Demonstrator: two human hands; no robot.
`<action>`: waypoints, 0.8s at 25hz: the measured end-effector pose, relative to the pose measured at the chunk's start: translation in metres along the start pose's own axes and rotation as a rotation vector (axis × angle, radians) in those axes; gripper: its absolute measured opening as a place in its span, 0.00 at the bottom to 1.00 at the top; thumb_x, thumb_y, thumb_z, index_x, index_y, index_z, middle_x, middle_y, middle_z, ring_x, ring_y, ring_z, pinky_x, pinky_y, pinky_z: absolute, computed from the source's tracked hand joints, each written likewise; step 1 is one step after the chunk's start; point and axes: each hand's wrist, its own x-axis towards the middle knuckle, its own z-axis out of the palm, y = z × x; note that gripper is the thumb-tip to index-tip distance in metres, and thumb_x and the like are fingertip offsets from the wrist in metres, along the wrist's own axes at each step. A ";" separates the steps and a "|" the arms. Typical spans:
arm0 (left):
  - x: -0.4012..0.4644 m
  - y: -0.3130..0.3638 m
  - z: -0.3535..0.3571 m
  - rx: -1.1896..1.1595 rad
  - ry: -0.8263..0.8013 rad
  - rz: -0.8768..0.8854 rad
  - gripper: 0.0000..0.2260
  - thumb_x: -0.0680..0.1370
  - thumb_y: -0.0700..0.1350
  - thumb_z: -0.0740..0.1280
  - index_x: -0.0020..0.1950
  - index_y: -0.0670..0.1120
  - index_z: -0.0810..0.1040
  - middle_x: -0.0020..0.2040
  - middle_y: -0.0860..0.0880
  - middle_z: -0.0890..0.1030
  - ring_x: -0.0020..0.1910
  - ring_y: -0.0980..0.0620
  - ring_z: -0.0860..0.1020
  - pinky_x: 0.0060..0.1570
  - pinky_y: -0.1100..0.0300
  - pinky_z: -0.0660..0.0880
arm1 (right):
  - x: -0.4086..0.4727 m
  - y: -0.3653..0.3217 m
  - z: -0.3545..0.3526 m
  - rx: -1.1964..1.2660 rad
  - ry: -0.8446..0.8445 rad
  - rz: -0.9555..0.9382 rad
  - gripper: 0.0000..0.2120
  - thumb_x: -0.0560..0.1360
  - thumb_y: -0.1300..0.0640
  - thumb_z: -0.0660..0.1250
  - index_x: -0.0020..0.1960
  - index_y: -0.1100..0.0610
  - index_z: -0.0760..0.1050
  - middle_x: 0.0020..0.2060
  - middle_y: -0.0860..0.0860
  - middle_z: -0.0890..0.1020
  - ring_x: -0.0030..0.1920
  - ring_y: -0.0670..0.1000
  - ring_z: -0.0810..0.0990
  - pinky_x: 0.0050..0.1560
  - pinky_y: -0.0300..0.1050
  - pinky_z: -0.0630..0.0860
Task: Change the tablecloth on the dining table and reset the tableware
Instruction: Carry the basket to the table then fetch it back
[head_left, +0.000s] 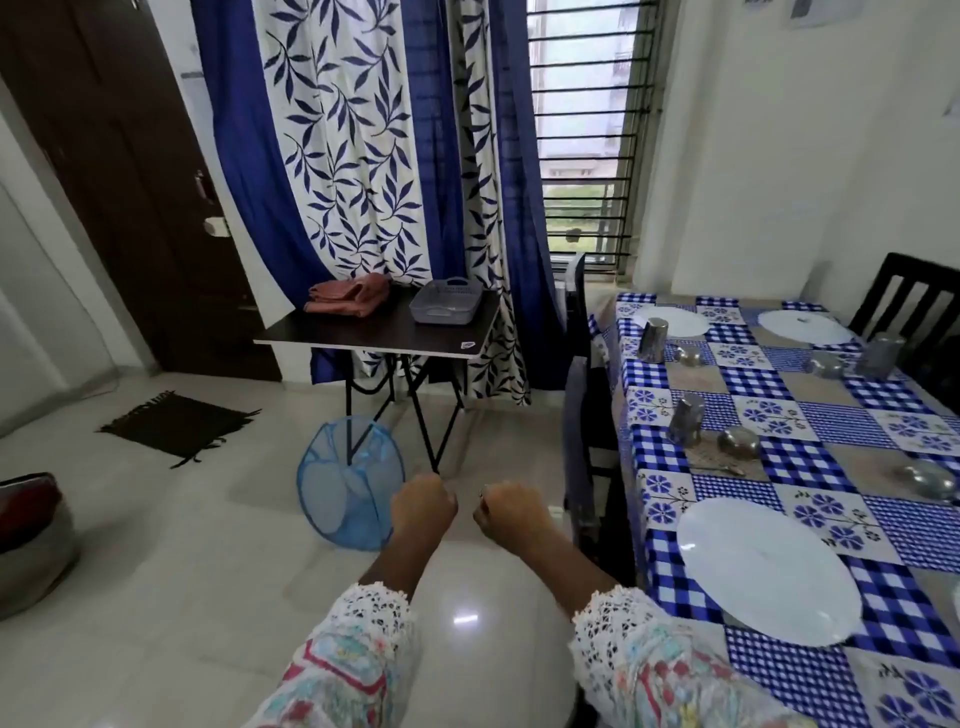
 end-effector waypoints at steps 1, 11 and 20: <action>0.017 -0.013 -0.003 -0.042 0.009 0.008 0.14 0.79 0.45 0.57 0.53 0.37 0.78 0.54 0.40 0.80 0.54 0.43 0.78 0.51 0.56 0.73 | 0.020 -0.007 0.002 0.014 -0.006 0.021 0.14 0.77 0.55 0.58 0.53 0.63 0.76 0.53 0.61 0.80 0.54 0.61 0.78 0.51 0.49 0.73; 0.213 -0.089 0.000 -0.509 -0.064 -0.152 0.16 0.77 0.44 0.61 0.46 0.29 0.76 0.47 0.33 0.79 0.50 0.39 0.78 0.48 0.53 0.72 | 0.210 -0.021 0.011 -0.020 0.053 0.088 0.13 0.77 0.55 0.58 0.48 0.63 0.76 0.48 0.62 0.81 0.49 0.62 0.80 0.45 0.47 0.72; 0.466 -0.049 0.039 -0.995 -0.211 -0.418 0.22 0.79 0.54 0.58 0.46 0.34 0.77 0.44 0.34 0.80 0.44 0.38 0.79 0.47 0.50 0.76 | 0.434 0.052 0.022 -0.059 -0.003 0.146 0.08 0.76 0.56 0.57 0.41 0.58 0.72 0.48 0.58 0.81 0.48 0.61 0.79 0.42 0.46 0.69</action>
